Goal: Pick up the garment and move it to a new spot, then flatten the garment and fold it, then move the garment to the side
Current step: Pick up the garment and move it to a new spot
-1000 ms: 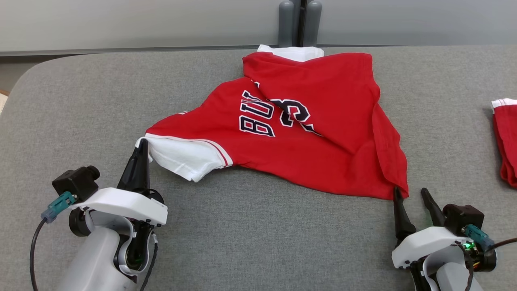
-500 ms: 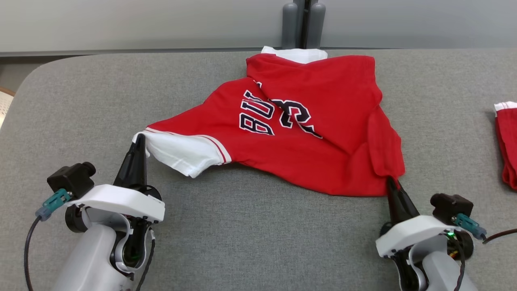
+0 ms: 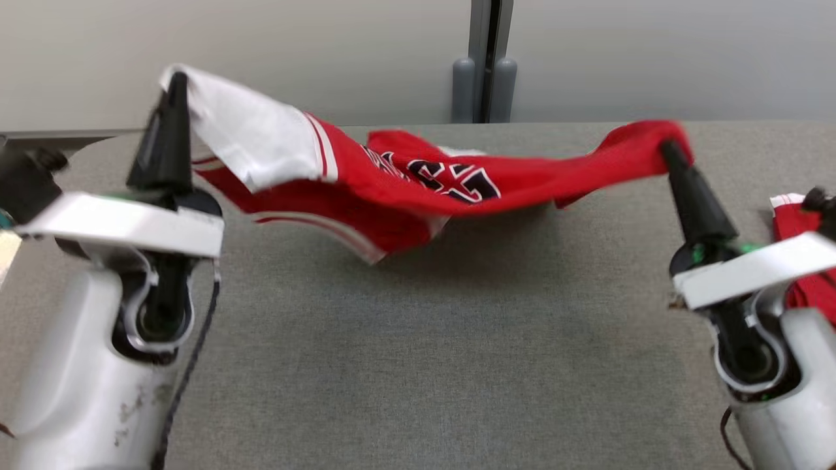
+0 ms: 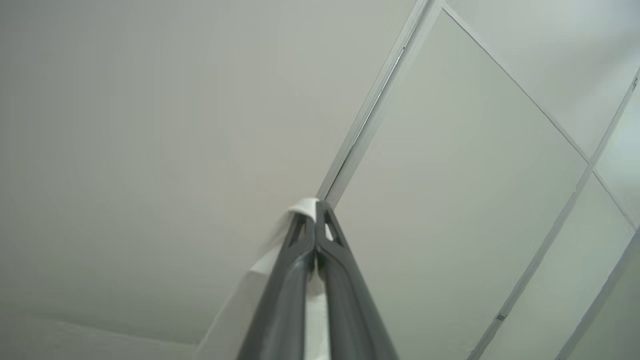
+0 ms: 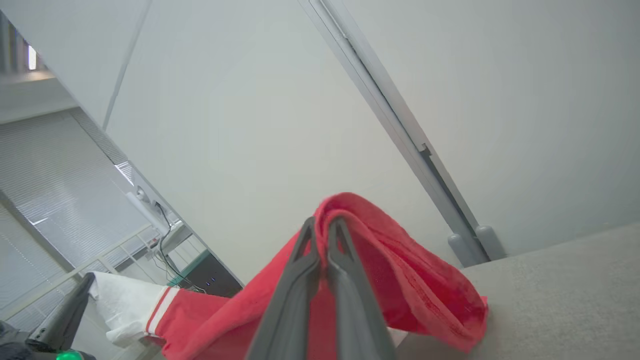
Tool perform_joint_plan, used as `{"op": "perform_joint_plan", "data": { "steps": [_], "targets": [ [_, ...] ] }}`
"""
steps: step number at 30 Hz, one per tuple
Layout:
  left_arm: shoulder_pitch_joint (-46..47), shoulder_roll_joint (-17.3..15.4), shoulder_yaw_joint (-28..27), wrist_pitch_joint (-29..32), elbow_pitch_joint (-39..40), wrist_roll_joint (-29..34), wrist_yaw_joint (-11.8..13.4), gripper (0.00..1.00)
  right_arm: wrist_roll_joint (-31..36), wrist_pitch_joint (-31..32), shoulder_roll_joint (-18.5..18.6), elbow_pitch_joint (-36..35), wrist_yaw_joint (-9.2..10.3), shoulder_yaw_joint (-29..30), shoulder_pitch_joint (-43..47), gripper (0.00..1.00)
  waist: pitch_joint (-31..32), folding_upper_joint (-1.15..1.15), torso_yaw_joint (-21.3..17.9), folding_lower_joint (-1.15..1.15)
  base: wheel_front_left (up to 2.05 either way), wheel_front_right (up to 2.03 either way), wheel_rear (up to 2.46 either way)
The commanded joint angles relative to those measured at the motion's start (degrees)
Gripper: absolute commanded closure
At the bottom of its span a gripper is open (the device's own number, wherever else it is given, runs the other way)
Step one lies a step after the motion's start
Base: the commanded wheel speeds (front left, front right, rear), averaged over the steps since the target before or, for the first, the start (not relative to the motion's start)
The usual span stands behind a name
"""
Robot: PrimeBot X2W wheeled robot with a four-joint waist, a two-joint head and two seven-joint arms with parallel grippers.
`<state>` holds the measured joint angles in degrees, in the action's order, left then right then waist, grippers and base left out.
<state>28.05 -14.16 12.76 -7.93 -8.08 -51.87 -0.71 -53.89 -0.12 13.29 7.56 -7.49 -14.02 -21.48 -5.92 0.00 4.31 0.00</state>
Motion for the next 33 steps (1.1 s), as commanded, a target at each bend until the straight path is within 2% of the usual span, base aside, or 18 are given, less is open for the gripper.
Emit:
{"op": "perform_joint_plan", "data": {
  "steps": [1, 3, 7, 13, 20, 26, 30, 33],
  "targets": [
    [2.75, -0.24, -1.07, 1.2, 2.24, -1.34, 0.93, 1.0, -2.32, 1.25, 0.26, -1.9, 0.01, 1.05, -1.75, 1.0, 1.58, 0.0, 0.14, 0.0, 0.0, 0.0, 0.0],
    [5.27, -0.22, -2.38, 2.53, 4.3, -2.85, 2.08, 1.0, -4.13, 2.07, 0.02, -3.45, 0.01, 2.48, -3.93, 1.0, 2.83, 0.0, 0.01, 0.0, 0.0, 0.0, 0.0],
    [9.48, 0.42, -4.88, 3.7, 7.28, -5.0, 4.52, 1.0, -3.02, 1.68, -1.9, -2.96, 0.01, 6.52, -8.22, 1.0, 5.45, 0.0, -0.56, 0.0, 0.0, 0.0, 0.0],
    [12.29, 1.38, -6.6, 4.69, 11.64, -6.75, 7.51, 1.0, 7.51, 4.14, -4.87, -3.46, 0.01, 11.88, -11.59, 1.0, 7.69, 0.0, -0.8, 0.0, 0.0, 0.0, 0.0],
    [12.94, 1.43, -7.03, 6.64, 16.28, -7.84, 10.09, 1.0, 16.28, 13.74, -8.95, -10.92, 0.01, 17.29, -11.63, 1.0, 7.35, 0.0, -0.82, 0.0, 0.0, 0.0, 0.0],
    [16.87, -1.38, -7.06, 10.38, 15.68, -7.78, 10.84, 1.0, 20.61, 20.03, -9.86, -13.22, 0.01, 18.3, -16.6, 1.0, 2.76, 0.0, -1.64, 0.0, 0.0, 0.0, 0.0],
    [23.0, -3.08, -8.36, 13.94, 11.23, -10.1, 11.02, 1.0, 23.82, 22.25, -9.97, -9.8, 0.01, 16.88, -24.36, 1.0, -3.43, 0.0, -2.86, 0.0, 0.0, 0.0, 0.0],
    [29.7, -4.77, -8.87, 14.83, 6.49, -9.69, 10.09, 1.0, 26.3, 21.62, -9.52, -5.44, 0.01, 15.13, -33.05, 1.0, -9.79, 0.0, -3.57, 0.0, 0.0, 0.0, 0.0]
  ]
}}
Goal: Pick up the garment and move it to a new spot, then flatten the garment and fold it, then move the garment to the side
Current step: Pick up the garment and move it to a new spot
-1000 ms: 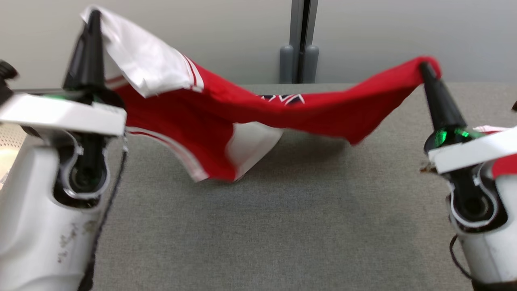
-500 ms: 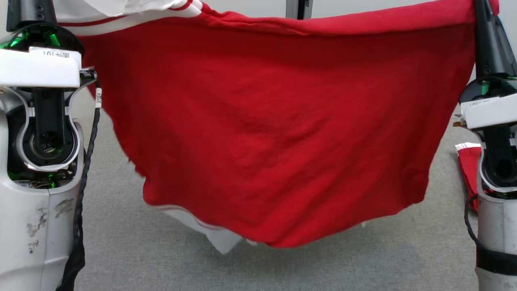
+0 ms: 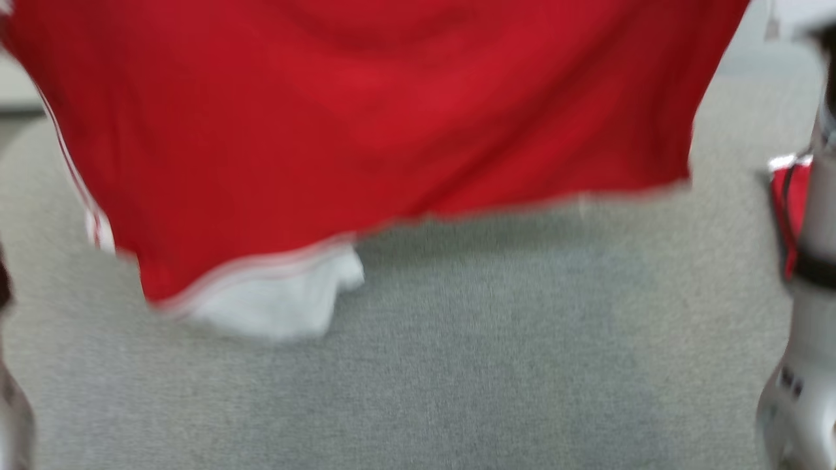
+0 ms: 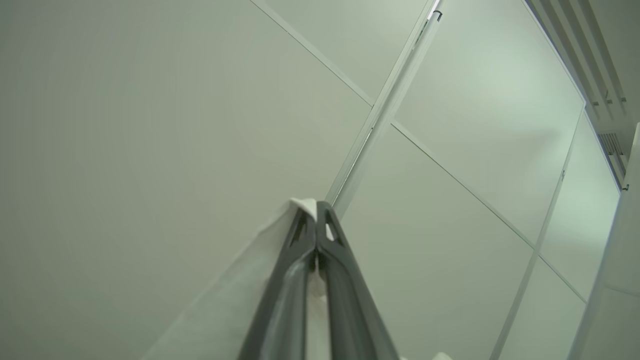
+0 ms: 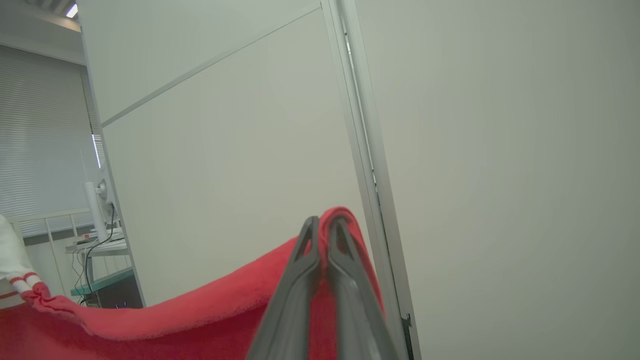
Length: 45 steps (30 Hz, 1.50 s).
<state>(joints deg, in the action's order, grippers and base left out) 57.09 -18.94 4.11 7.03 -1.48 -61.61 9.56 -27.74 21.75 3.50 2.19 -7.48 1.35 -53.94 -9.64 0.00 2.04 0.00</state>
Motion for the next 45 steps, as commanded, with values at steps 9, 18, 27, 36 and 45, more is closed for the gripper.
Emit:
{"op": "perform_joint_plan", "data": {
  "steps": [9, 18, 27, 36, 45],
  "targets": [
    [26.85, -2.74, 1.52, -7.08, -20.36, 6.69, -7.96, 1.0, 5.47, -15.92, 2.48, 21.17, 0.0, -3.23, -28.47, 1.0, -18.71, 0.0, -1.7, 0.0, 0.0, 0.0, 0.0],
    [34.48, 0.69, 4.79, -18.11, -35.28, 10.34, -15.35, 1.0, 2.58, -31.45, 3.12, 38.4, 0.0, -7.22, -33.93, 1.0, -20.97, 0.0, 1.05, 0.0, 0.0, 0.0, 0.0],
    [20.05, 4.11, 17.35, -21.86, -39.07, 12.63, -17.04, 1.0, -5.21, -34.74, 5.51, 48.82, 0.0, -15.17, -20.79, 1.0, -20.3, 0.0, 4.4, 0.0, 0.0, 0.0, 0.0],
    [1.58, 1.29, 22.73, -22.23, -36.34, 11.27, -17.07, 1.0, -15.51, -34.2, 7.38, 50.85, 0.0, -24.55, -6.16, 1.0, -15.47, 0.0, 5.37, 0.0, 0.0, 0.0, 0.0],
    [-12.17, -2.56, 22.41, -22.26, -34.03, 14.17, -17.08, 1.0, -24.36, -32.13, 12.01, 47.65, 0.0, -34.05, 4.39, 1.0, -8.23, 0.0, 6.06, 0.0, 0.0, 0.0, 0.0]
  ]
}}
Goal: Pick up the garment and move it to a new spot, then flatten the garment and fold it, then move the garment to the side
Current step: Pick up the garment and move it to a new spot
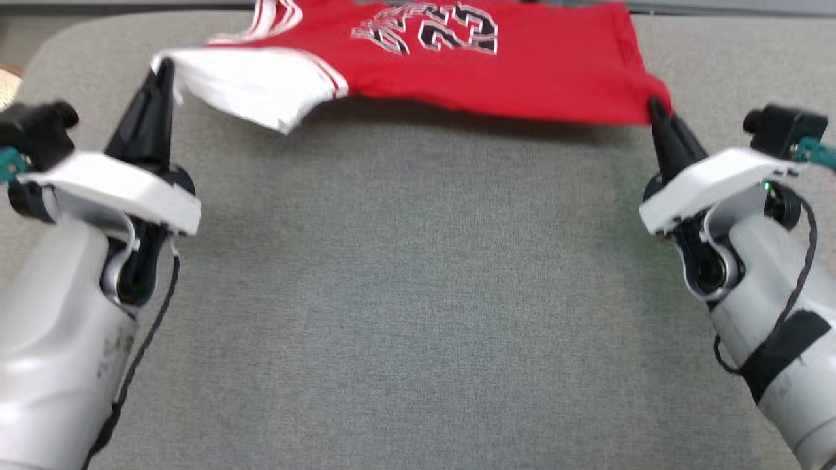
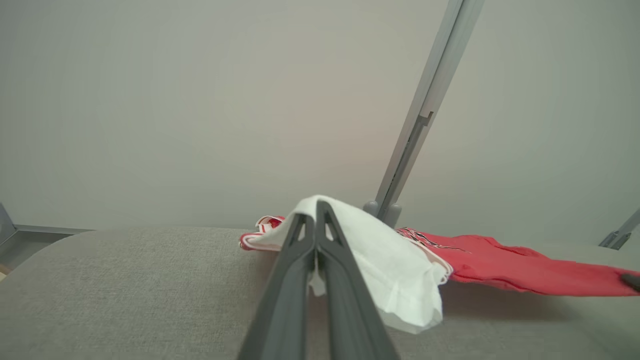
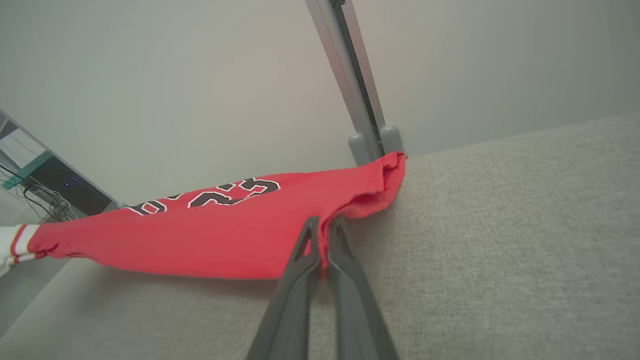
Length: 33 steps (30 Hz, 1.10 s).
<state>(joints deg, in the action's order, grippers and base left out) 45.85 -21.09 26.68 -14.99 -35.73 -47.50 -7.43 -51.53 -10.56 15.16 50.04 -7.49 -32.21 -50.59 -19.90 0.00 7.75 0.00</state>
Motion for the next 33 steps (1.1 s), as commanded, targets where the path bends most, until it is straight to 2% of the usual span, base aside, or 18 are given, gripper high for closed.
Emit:
{"op": "perform_joint_plan", "data": {
  "steps": [1, 10, 14, 19, 24, 27, 33],
  "targets": [
    [-2.16, -0.56, -0.12, -0.24, 0.37, -0.19, -0.09, 1.0, -1.29, 0.49, 0.87, -0.15, 0.01, -1.38, 1.94, 1.0, 2.89, 0.0, 0.44, 0.0, 0.0, 0.0, 0.0],
    [-11.68, -3.96, 10.07, 0.1, 1.41, -1.4, -0.09, 1.0, -6.87, 5.55, 5.08, 0.27, 0.01, -8.8, 9.6, 1.0, 10.0, 0.0, 0.92, 0.0, 0.0, 0.0, 0.0],
    [-15.03, -5.92, 15.05, 1.75, 2.38, -3.95, -0.08, 1.0, -9.86, 9.0, 7.3, -0.66, 0.02, -11.38, 12.88, 1.0, 13.04, 0.0, 0.88, 0.0, 0.0, 0.0, 0.0],
    [-19.15, -9.47, 18.63, 3.53, 5.5, -8.74, -0.08, 1.0, -12.16, 13.48, 10.24, -3.18, 0.02, -15.54, 15.84, 1.0, 15.66, 0.0, -0.15, 0.0, 0.0, 0.0, 0.0],
    [-23.28, -13.33, 21.34, 8.82, 11.44, -16.27, -0.08, 1.0, -15.2, 17.37, 13.46, -6.51, 0.02, -18.29, 18.37, 1.0, 17.65, 0.0, -0.39, 0.0, 0.0, 0.0, 0.0],
    [-24.7, -16.33, 22.94, 11.78, 14.68, -18.62, -0.08, 1.0, -18.11, 20.06, 15.64, -9.45, 0.02, -19.2, 19.83, 1.0, 18.57, 0.0, -0.34, 0.0, 0.0, 0.0, 0.0],
    [-28.53, -21.0, 23.53, 19.41, 19.88, -26.5, -0.08, 1.0, -23.71, 26.61, 19.75, -15.03, 0.02, -21.3, 23.38, 1.0, 20.1, 0.0, -0.27, 0.0, 0.0, 0.0, 0.0]
  ]
}}
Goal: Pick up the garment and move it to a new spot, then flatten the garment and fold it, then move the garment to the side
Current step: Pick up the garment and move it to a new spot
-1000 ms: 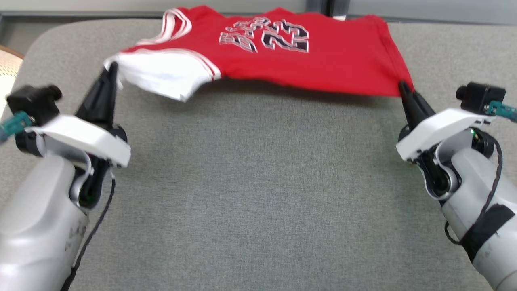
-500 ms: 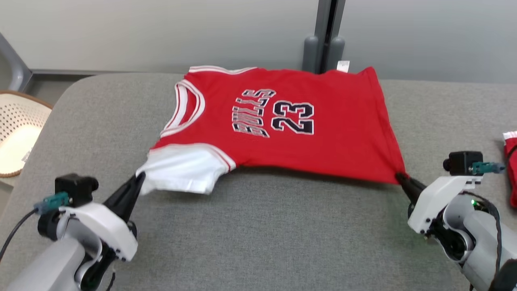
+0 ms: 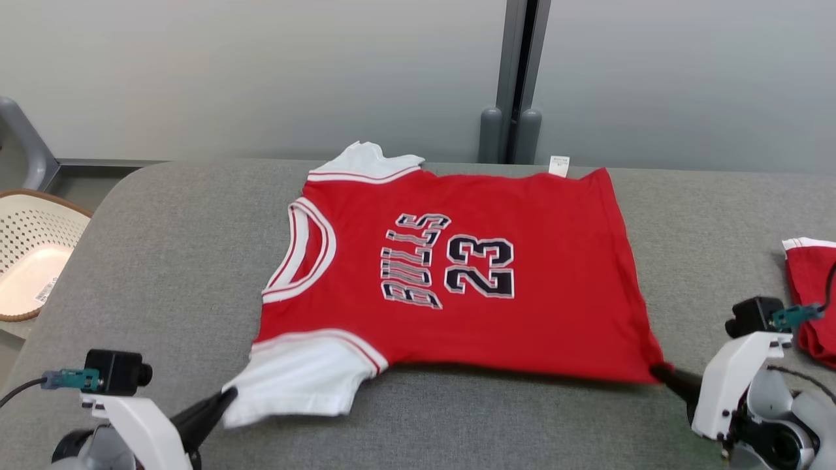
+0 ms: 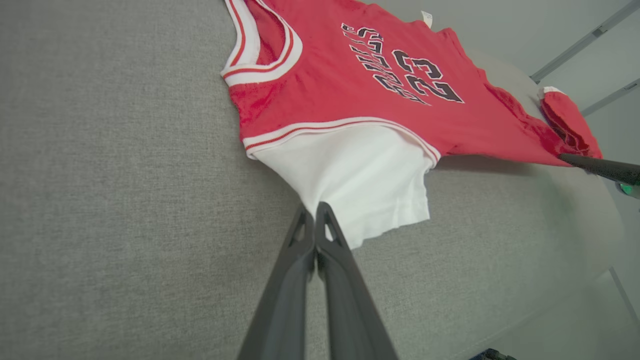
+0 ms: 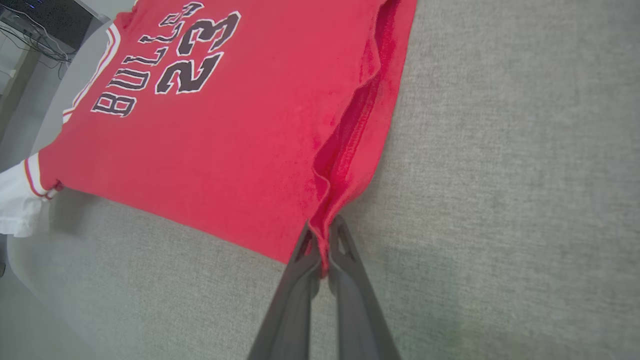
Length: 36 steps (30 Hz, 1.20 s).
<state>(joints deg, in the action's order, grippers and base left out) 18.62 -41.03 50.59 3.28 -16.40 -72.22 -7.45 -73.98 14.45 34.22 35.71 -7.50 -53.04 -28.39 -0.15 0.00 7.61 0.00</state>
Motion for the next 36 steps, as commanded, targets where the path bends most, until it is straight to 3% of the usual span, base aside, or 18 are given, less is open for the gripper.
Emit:
{"op": "perform_joint_plan", "data": {
  "steps": [1, 12, 21, 27, 36],
  "targets": [
    [-1.3, -1.06, -0.37, 1.14, 0.54, -1.78, -0.06, 1.0, -1.26, 1.59, 0.69, -0.71, 0.03, -0.47, 1.18, 1.0, 0.35, 0.0, -0.13, 0.0, 0.0, 0.0, 0.0],
    [-7.61, -10.31, 0.19, 11.93, 13.3, -11.57, 1.91, 1.0, -7.67, 13.59, 7.69, -9.53, 0.03, -3.16, 5.26, 1.0, 1.76, 0.0, -0.62, 0.0, 0.0, 0.0, 0.0],
    [-9.64, -15.6, 0.53, 15.01, 21.5, -13.09, 4.01, 1.0, -10.47, 20.4, 12.09, -14.85, 0.03, -3.58, 6.59, 1.0, 1.63, 0.0, -1.21, 0.0, 0.0, 0.0, 0.0],
    [-7.35, -16.47, -0.97, 13.28, 22.02, -10.48, 6.37, 1.0, -11.11, 19.62, 11.33, -15.58, 0.03, -0.95, 4.57, 1.0, 1.27, 0.0, -1.9, 0.0, 0.0, 0.0, 0.0],
    [-2.44, -15.78, -3.6, 12.25, 21.05, -8.58, 5.83, 1.0, -9.23, 20.96, 7.61, -12.02, 0.03, 1.67, -1.84, 1.0, -1.51, 0.0, -3.08, 0.0, 0.0, 0.0, 0.0]
  ]
}}
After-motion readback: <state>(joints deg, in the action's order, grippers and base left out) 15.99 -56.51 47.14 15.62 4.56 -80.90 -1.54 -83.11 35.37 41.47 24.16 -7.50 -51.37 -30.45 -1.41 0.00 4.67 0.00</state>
